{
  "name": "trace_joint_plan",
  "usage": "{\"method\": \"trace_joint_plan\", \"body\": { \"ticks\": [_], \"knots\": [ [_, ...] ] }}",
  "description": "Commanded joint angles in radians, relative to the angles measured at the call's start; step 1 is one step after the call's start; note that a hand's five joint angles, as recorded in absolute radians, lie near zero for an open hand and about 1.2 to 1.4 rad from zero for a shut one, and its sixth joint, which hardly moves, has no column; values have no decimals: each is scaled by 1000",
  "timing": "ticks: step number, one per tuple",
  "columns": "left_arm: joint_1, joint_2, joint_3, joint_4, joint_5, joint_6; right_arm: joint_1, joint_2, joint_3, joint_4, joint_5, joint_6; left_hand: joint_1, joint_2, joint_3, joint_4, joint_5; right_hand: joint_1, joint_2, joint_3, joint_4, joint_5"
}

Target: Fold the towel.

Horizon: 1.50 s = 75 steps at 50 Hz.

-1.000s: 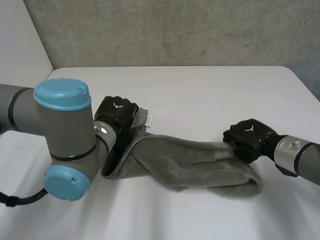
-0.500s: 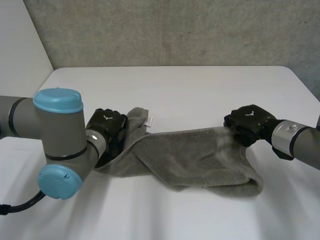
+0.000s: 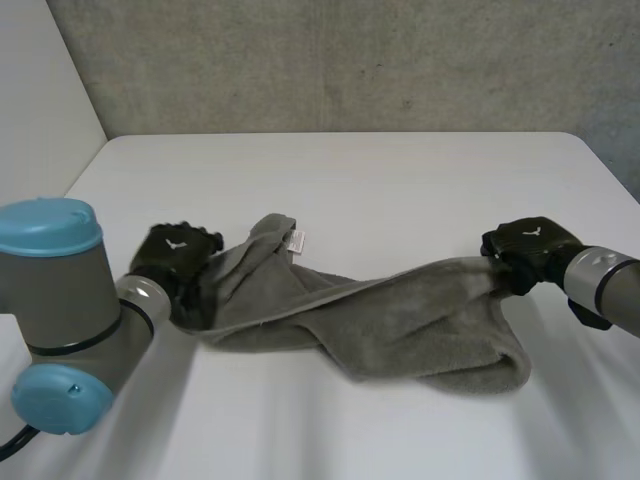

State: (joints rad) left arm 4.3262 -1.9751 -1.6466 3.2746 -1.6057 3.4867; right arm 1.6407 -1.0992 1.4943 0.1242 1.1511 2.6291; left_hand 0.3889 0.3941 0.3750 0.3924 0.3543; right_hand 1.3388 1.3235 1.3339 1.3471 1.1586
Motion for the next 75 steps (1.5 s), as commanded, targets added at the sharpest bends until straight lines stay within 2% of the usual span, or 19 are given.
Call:
{"method": "trace_joint_plan", "body": {
  "ticks": [1, 6, 9, 11, 12, 14, 17, 22, 28, 34, 47, 61, 63, 64, 66, 67, 68, 72, 75],
  "knots": [
    [46, 62, -19, 40, -20, -5, -32, -77, 63, -11, 6, 55, -78, -84, -65, -82, -218, 57, 73, 62, 49, 63],
    [50, 171, -87, 45, 18, -8, -38, -87, 131, -87, 6, 170, -137, -142, -123, -141, -277, 57, 73, 62, 49, 63],
    [40, 223, -140, 59, 85, -8, -39, -87, 155, -123, 6, 186, -137, -142, -123, -141, -277, 57, 73, 62, 49, 63],
    [38, 283, -185, 62, 166, -8, -39, -82, 193, -191, 9, 189, -120, -125, -106, -123, -260, 57, 73, 62, 49, 63],
    [38, 283, -185, 62, 167, -8, -39, -82, 193, -192, 9, 189, -120, -125, -106, -123, -260, 57, 73, 62, 49, 63],
    [38, 309, -220, 62, 249, -3, -41, -79, 201, -221, 9, 192, -90, -96, -77, -94, -230, 57, 73, 62, 49, 63],
    [36, 311, -236, 56, 314, -1, -54, -77, 204, -224, 9, 193, -76, -81, -62, -79, -216, 57, 73, 62, 49, 63],
    [35, 285, -233, 25, 349, -2, -67, -77, 207, -229, 7, 193, 18, 13, 32, 14, -122, 57, 73, 62, 49, 63],
    [35, 173, -196, -74, 342, 17, -88, -74, 208, -230, 6, 193, 27, 22, 41, 24, -113, 57, 73, 62, 49, 63],
    [32, 105, -176, -104, 336, 60, -93, -73, 218, -232, 1, 187, 18, 13, 32, 15, -122, 57, 73, 62, 49, 63],
    [29, -50, -113, 65, 162, 71, -84, -73, 237, -233, -4, 184, 1, -4, 15, -3, -139, 57, 73, 62, 49, 63],
    [41, -57, -104, 96, 142, 68, -84, -73, 247, -236, -5, 184, 51, 46, 65, 47, -89, 57, 73, 62, 49, 63],
    [43, -59, -105, 96, 139, 71, -84, -73, 247, -236, -5, 184, 243, 238, 257, 240, 103, 57, 73, 62, 49, 63],
    [43, -59, -105, 96, 139, 71, -84, -73, 247, -236, -5, 184, 244, 239, 258, 241, 104, 57, 73, 62, 49, 63],
    [43, -62, -105, 96, 118, 71, -85, -73, 248, -236, -5, 183, 852, 846, 866, 848, 712, 57, 73, 62, 49, 63],
    [43, -62, -105, 96, 118, 71, -85, -73, 248, -236, -5, 183, 855, 850, 869, 852, 715, 57, 73, 62, 49, 63],
    [44, -59, -104, 99, 98, 71, -87, -73, 250, -236, -5, 183, 1006, 1001, 1020, 1002, 866, 57, 73, 62, 49, 63],
    [46, -37, -96, 108, 56, 69, -87, -102, 244, -222, -10, 183, 1007, 1002, 1021, 1004, 867, 57, 73, 62, 49, 63],
    [41, 32, -82, 114, 36, 61, -79, -212, 230, -202, -4, 192, 1007, 1002, 1021, 1004, 867, 57, 73, 62, 49, 63]
  ]
}}
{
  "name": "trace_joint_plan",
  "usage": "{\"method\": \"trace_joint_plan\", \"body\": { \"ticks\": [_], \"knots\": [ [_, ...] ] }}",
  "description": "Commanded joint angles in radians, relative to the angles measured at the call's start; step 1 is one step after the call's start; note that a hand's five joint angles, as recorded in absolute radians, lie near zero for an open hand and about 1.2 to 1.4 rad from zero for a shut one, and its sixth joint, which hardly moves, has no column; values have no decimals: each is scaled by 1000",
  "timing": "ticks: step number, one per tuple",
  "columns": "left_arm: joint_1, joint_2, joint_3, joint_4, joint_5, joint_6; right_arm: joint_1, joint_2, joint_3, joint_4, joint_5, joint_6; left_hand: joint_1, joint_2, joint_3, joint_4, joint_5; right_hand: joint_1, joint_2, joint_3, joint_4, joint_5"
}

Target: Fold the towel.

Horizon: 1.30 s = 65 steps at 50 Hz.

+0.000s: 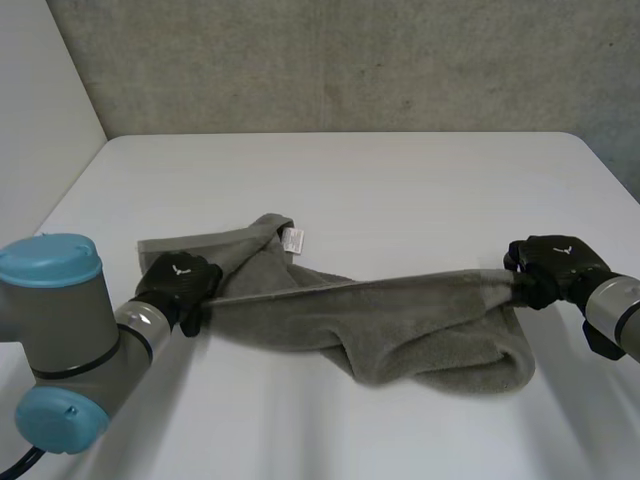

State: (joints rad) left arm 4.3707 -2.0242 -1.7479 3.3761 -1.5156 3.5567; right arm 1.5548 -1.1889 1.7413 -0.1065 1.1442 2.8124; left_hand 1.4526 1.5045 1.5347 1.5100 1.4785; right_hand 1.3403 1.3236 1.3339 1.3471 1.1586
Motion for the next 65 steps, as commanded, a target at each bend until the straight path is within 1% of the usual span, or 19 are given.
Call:
{"method": "trace_joint_plan", "body": {
  "ticks": [1, 7, 13, 16, 22, 24, 28, 30, 33, 36, 39, 42, 44, 45, 47, 52, 57, 60, 65],
  "knots": [
    [-10, 149, 28, 14, -55, -13, 14, -197, -29, 49, -3, 13, -56, -108, -138, -114, -257, 56, 73, 62, 49, 63],
    [-29, 393, 115, 8, -55, -83, 59, -423, -228, 183, -12, 30, -56, -108, -138, -114, -257, 56, 73, 62, 49, 63],
    [-22, 512, 234, -11, -49, -171, 50, -477, -457, 335, -21, 22, -56, -108, -138, -114, -257, 56, 73, 62, 49, 63],
    [-22, 522, 304, -80, -47, -179, 47, -426, -580, 444, -23, -10, -56, -108, -138, -114, -257, 56, 73, 62, 49, 63],
    [-17, 387, 413, -317, -46, -176, 85, -227, -678, 699, 2, -300, -56, -108, -138, -114, -257, 56, 73, 62, 49, 63],
    [-17, 324, 428, -369, -46, -171, 141, -125, -684, 770, 38, -443, -56, -108, -138, -114, -257, 56, 73, 62, 49, 63],
    [-14, 193, 449, -431, -47, -156, 183, -26, -691, 781, 124, -473, -56, -108, -138, -114, -257, 56, 73, 62, 49, 63],
    [4, 40, 499, -446, -51, -93, 217, 75, -735, 769, 204, -493, -56, -108, -138, -114, -257, 56, 73, 62, 49, 63],
    [12, -24, 530, -446, -57, -47, 272, 196, -845, 726, 264, -510, -56, -108, -138, -114, -257, 56, 73, 62, 49, 63],
    [15, -120, 623, -439, -55, 53, 289, 249, -916, 692, 282, -505, -56, -108, -138, -114, -257, 56, 73, 62, 49, 63],
    [12, -224, 874, -396, -69, 134, 321, 400, -1228, 488, 353, -466, -56, -108, -138, -114, -257, 56, 73, 62, 49, 63],
    [9, -246, 975, -360, -83, 129, 330, 431, -1319, 396, 374, -439, -56, -108, -138, -114, -257, 56, 73, 62, 49, 63],
    [4, -270, 1159, -243, -121, 110, 346, 456, -1431, 174, 393, -378, -56, -108, -138, -114, -257, 56, 73, 62, 49, 63],
    [4, -271, 1160, -242, -121, 110, 346, 456, -1431, 172, 393, -378, -56, -108, -138, -114, -257, 56, 73, 62, 49, 63],
    [0, -277, 1292, -93, -149, 78, 350, 443, -1409, -34, 397, -343, -56, -108, -138, -114, -257, 56, 73, 62, 49, 63],
    [-5, -266, 1378, 38, -150, 56, 353, 359, -1297, -177, 393, -335, -56, -108, -138, -114, -257, 56, 73, 62, 49, 63],
    [-26, -248, 1352, -9, -156, 53, 352, 264, -1154, -177, 359, -330, -56, -108, -138, -114, -257, 56, 73, 62, 49, 63],
    [-17, -205, 1207, -128, -163, 34, 343, 220, -1005, -179, 283, -307, -56, -108, -138, -114, -257, 56, 73, 62, 49, 63],
    [-2, -163, 1033, -162, -158, 5, 332, 190, -863, -165, 207, -306, -56, -108, -138, -114, -257, 56, 73, 62, 49, 63]
  ]
}}
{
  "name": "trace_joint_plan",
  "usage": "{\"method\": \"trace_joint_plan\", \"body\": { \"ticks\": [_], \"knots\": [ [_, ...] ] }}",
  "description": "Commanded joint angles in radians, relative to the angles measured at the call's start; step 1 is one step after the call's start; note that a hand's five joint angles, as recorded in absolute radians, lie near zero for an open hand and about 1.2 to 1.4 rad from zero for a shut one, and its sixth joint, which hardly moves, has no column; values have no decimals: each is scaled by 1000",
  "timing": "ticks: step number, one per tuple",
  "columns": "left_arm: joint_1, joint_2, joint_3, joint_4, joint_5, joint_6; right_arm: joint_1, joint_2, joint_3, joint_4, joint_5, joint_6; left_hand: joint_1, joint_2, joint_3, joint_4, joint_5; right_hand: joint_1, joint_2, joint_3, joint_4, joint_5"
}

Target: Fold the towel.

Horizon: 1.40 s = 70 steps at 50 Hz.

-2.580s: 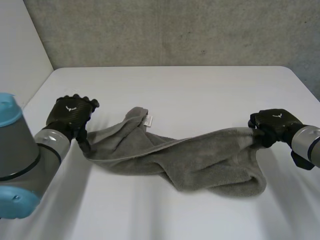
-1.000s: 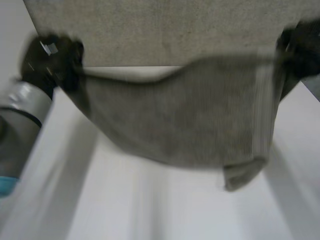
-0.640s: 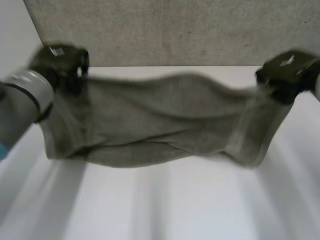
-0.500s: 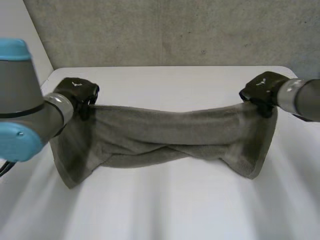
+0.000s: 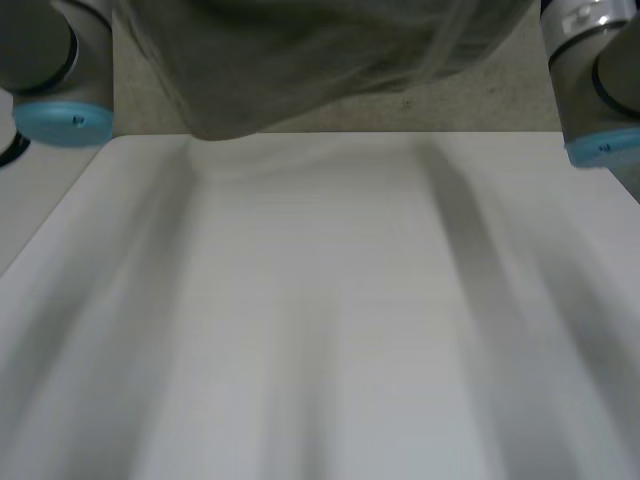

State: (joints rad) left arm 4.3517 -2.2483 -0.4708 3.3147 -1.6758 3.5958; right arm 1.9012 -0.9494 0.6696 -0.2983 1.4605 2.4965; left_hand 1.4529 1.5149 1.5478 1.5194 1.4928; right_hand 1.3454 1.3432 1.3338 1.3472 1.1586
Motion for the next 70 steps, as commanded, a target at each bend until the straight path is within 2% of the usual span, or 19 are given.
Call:
{"method": "trace_joint_plan", "body": {
  "ticks": [1, 2, 3, 5, 6, 9, 13, 19, 21, 23, 27, 29, 33, 35, 39, 50, 56, 61, 70],
  "knots": [
    [28, 87, -352, -93, 8, -51, -16, -55, 270, 31, -136, 10, -57, -119, -152, -123, -271, 51, 53, 62, 49, 63],
    [37, 116, -476, -71, 10, -63, -16, -55, 271, 31, -137, 10, -57, -119, -152, -123, -271, 51, 53, 62, 49, 63],
    [37, 116, -477, -70, 10, -63, -16, -60, 336, 34, -167, 10, -57, -119, -152, -123, -271, 51, 53, 62, 49, 63],
    [42, 136, -670, 7, 13, -68, -19, -61, 401, 34, -200, 10, -57, -119, -152, -123, -271, 51, 53, 62, 49, 63],
    [42, 136, -670, 8, 13, -68, -30, -60, 465, 34, -231, 10, -57, -119, -152, -123, -271, 51, 53, 62, 49, 63],
    [43, 141, -845, 101, 15, -63, -68, -55, 586, 34, -285, 2, -57, -119, -152, -123, -271, 51, 53, 62, 49, 63],
    [43, 128, -1047, 219, 16, -57, -96, -48, 686, 36, -304, -2, -57, -119, -152, -123, -271, 51, 53, 62, 49, 63],
    [34, 93, -1196, 310, 16, -49, -128, -64, 838, 79, -287, 1, -57, -119, -152, -123, -271, 51, 53, 62, 49, 63],
    [32, 92, -1212, 321, 16, -39, -132, -78, 866, 119, -270, 2, -57, -119, -152, -123, -271, 51, 53, 62, 49, 63],
    [31, 91, -1218, 325, 16, -28, -137, -182, 919, 235, -237, 18, -57, -119, -152, -123, -271, 51, 53, 62, 49, 63],
    [31, 84, -1212, 333, 16, 4, -142, -268, 973, 268, -233, 47, -57, -119, -152, -123, -271, 51, 53, 62, 49, 63],
    [32, 75, -1209, 342, 16, 9, -143, -284, 998, 239, -233, 76, -57, -119, -152, -123, -271, 51, 53, 62, 49, 63],
    [34, 53, -1201, 375, 15, 9, -149, -295, 1076, 54, -232, 195, -57, -119, -152, -123, -271, 51, 53, 62, 49, 63],
    [39, 39, -1200, 414, 11, 9, -154, -293, 1105, 1, -233, 223, -223, -285, -318, -289, -437, 51, 53, 62, 49, 63],
    [43, 36, -1200, 456, 11, 9, -175, -284, 1148, -97, -226, 248, -279, -341, -374, -346, -494, 51, 53, 62, 49, 63],
    [42, 49, -1206, 552, 5, -2, -244, -264, 1136, -124, -223, 262, -370, -432, -465, -437, -585, 51, 53, 62, 49, 63],
    [43, 53, -1209, 554, 2, -2, -283, -269, 1139, -153, -212, 297, -461, -523, -556, -528, -676, 51, 53, 62, 49, 63],
    [48, 56, -1218, 552, 1, 0, -297, -270, 1133, -154, -201, 349, -637, -699, -732, -704, -852, 51, 53, 62, 49, 63],
    [51, 81, -1247, 545, 1, 11, -297, -267, 1131, -154, -203, 364, -649, -711, -744, -716, -864, 51, 53, 62, 49, 63]
  ]
}}
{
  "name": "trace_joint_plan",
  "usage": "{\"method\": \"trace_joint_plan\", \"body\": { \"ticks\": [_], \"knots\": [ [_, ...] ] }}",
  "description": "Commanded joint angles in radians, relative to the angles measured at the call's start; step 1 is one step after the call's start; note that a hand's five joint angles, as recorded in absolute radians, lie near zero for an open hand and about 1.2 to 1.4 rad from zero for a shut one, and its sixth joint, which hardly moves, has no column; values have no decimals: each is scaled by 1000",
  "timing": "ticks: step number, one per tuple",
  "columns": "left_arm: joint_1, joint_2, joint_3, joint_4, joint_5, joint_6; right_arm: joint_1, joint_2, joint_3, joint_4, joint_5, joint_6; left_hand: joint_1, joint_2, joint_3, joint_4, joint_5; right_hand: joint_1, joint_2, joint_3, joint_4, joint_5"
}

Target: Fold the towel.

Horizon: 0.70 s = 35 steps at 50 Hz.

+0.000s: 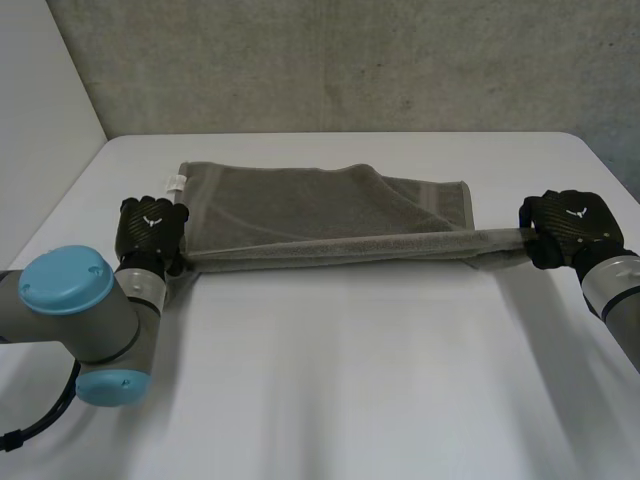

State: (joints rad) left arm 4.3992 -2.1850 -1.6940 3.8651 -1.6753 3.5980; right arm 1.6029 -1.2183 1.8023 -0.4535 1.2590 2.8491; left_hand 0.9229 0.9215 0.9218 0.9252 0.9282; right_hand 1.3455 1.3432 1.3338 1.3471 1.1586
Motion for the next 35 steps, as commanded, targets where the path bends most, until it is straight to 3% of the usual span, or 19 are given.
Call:
{"method": "trace_joint_plan", "body": {
  "ticks": [1, 8, 14, 24, 35],
  "knots": [
    [8, 24, -32, -7, 0, 8, 2, 2, 0, -1, -1, 12, -116, -115, -115, -119, -296, 51, 53, 62, 49, 63],
    [28, 59, -56, -12, 2, 10, -1, 3, -1, -1, -1, 10, -75, -74, -74, -78, -255, 51, 53, 62, 49, 63],
    [43, 93, -67, -30, 6, 8, 0, 3, -1, -1, -3, 9, 472, 473, 473, 470, 292, 51, 53, 62, 49, 63],
    [66, 214, -70, -131, 6, 8, 9, -18, -21, 16, -1, -4, 473, 475, 474, 471, 293, 51, 53, 62, 49, 63],
    [72, 502, -144, -208, 34, 8, -1, -259, -121, 289, -38, -68, 473, 475, 474, 471, 293, 51, 53, 62, 49, 63]
  ]
}}
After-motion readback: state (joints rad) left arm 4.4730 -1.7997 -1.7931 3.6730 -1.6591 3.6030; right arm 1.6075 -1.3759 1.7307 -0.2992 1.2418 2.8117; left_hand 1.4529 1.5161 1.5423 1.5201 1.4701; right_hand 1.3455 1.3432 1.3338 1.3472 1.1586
